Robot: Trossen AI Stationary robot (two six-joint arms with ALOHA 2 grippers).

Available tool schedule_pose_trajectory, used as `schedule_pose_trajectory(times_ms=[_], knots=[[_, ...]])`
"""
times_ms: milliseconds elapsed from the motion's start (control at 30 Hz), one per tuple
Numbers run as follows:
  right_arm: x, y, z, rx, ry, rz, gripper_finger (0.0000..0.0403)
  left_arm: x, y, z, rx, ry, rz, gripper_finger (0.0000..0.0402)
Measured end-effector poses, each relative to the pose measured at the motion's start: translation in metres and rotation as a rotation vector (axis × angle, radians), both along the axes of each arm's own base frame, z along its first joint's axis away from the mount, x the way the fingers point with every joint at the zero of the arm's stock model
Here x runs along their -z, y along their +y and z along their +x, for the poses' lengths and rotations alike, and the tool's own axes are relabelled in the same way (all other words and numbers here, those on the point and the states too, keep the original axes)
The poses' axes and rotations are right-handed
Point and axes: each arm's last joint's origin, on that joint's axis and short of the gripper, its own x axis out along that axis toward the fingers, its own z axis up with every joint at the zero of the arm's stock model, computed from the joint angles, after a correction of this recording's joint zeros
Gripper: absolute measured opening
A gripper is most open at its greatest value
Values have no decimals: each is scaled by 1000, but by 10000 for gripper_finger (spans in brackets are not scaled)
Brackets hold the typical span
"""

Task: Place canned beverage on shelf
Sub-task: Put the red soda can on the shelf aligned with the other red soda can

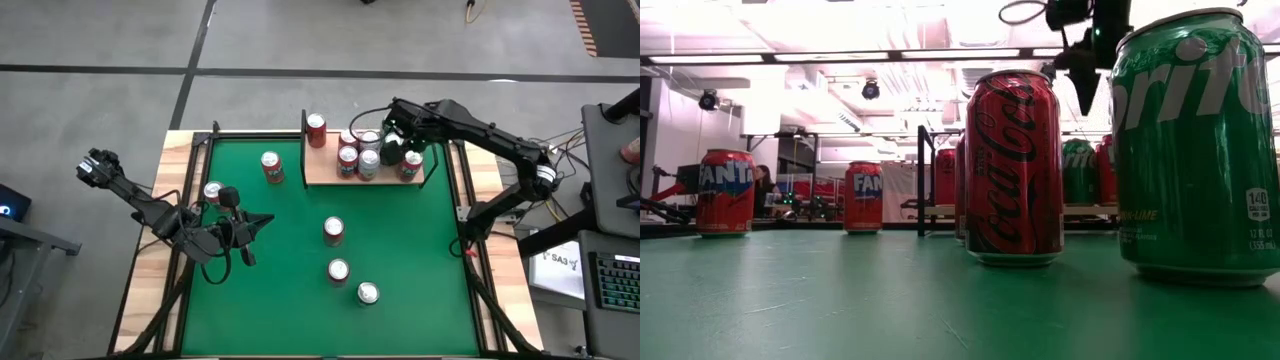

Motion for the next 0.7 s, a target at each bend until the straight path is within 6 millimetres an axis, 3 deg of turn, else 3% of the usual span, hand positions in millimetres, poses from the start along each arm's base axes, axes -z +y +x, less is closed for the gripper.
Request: schedule_pose_trajectory(times_ms=[167,367,700], knots=[[-6,16,11,-68,-60,-68,325,-1,0,0,-9,-23,-38,1],[-8,51,27,-204,-140,-186,325,-3,-1,1,-12,-61,-93,1],[11,105,39,-371,-303,-350,325,-20,-5,11,191,-168,-155,1]])
